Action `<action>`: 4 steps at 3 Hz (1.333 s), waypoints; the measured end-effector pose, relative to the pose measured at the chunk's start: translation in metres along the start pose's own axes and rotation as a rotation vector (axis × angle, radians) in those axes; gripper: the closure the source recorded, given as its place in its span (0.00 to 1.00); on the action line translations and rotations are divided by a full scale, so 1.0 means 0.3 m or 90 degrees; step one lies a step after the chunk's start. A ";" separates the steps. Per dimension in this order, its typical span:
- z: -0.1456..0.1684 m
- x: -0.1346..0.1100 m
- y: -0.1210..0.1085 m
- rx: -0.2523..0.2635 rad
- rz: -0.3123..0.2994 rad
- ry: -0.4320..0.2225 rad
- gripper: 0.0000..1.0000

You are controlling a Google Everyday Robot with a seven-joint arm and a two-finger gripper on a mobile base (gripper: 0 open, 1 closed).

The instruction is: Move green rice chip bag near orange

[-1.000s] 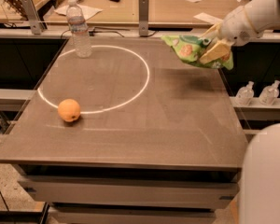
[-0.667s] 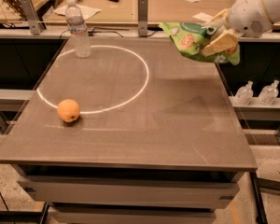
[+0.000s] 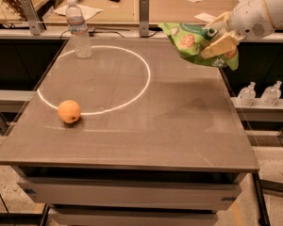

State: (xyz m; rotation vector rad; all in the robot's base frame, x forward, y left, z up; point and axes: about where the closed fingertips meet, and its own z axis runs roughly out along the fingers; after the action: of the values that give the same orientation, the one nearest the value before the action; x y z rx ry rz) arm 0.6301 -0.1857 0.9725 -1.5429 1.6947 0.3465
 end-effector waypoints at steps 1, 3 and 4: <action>0.019 -0.097 0.087 -0.015 0.047 -0.073 1.00; 0.146 -0.258 0.277 -0.066 0.132 -0.175 1.00; 0.225 -0.307 0.348 -0.085 0.169 -0.194 1.00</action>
Offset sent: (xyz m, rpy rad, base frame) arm -0.0775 0.1125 0.0072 0.3949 0.1729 0.0138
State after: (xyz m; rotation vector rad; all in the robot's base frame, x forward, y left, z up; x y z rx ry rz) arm 0.5523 -0.0522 0.9621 -1.2798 1.6571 0.8046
